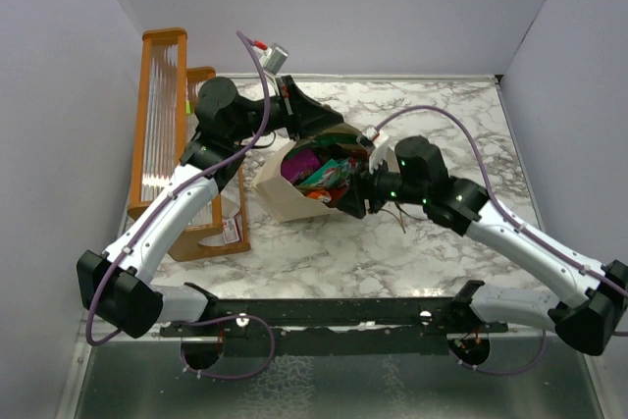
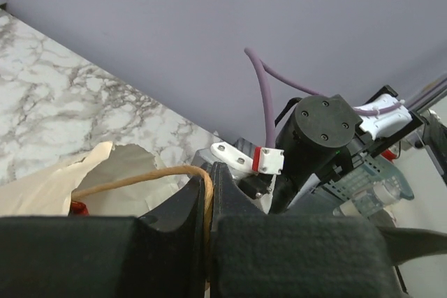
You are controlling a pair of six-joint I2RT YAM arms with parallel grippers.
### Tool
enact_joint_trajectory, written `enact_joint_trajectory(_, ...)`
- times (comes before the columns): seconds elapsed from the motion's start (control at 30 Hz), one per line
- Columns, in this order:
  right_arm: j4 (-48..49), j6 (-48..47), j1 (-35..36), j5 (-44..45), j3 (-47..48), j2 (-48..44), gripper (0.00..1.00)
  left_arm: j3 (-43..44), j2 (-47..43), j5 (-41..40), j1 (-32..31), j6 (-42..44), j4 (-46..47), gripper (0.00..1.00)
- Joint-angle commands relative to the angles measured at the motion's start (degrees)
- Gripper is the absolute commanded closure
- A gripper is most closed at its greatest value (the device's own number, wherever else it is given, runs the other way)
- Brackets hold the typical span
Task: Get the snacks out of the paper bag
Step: Adjust the paper bag at the center of the board.
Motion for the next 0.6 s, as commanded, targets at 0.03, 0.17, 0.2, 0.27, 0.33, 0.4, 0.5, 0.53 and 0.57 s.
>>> enact_joint_trajectory(0.03, 8.4, -6.7, 1.4, 1.7, -4.2, -0.8, 0.51, -3.8, -4.5, -1.9, -1.7, -3.4, 6.1, 1.0)
enact_joint_trajectory(0.17, 12.4, -12.4, 1.8, -3.1, -6.5, -1.6, 0.52, -5.8, -5.9, -2.6, -3.1, -5.2, 6.1, 1.0)
enact_joint_trajectory(0.2, 14.3, -13.8, 1.9, -4.7, -7.7, -2.5, 0.52, -6.1, -6.2, -3.2, -3.4, -5.4, 5.8, 1.0)
enact_joint_trajectory(0.27, 18.5, -16.8, 2.0, -6.9, -11.6, -5.0, 0.51, -6.3, -6.6, -4.1, -4.2, -6.3, 5.7, 1.0)
enact_joint_trajectory(0.33, 22.5, -20.6, 2.0, -6.4, -15.4, -8.1, 0.51, -5.9, -6.2, -4.1, -5.3, -7.3, 5.6, 1.0)
enact_joint_trajectory(0.4, 26.2, -24.8, 2.1, -3.6, -18.4, -10.9, 0.51, -5.3, -5.8, -4.4, -6.3, -7.8, 4.3, 1.0)
enact_joint_trajectory(0.5, 28.6, -32.6, 2.1, 2.8, -20.2, -13.5, 0.48, -4.0, -5.8, -5.6, -7.1, -6.9, 0.2, 1.0)
enact_joint_trajectory(0.53, 26.9, -36.2, 2.1, 2.3, -19.6, -13.8, 0.47, -3.5, -5.8, -5.8, -7.2, -6.4, -1.2, 1.0)
enact_joint_trajectory(0.57, 24.9, -40.9, 2.1, 1.2, -18.5, -13.8, 0.45, -3.0, -5.9, -6.0, -7.2, -5.7, -2.9, 1.0)
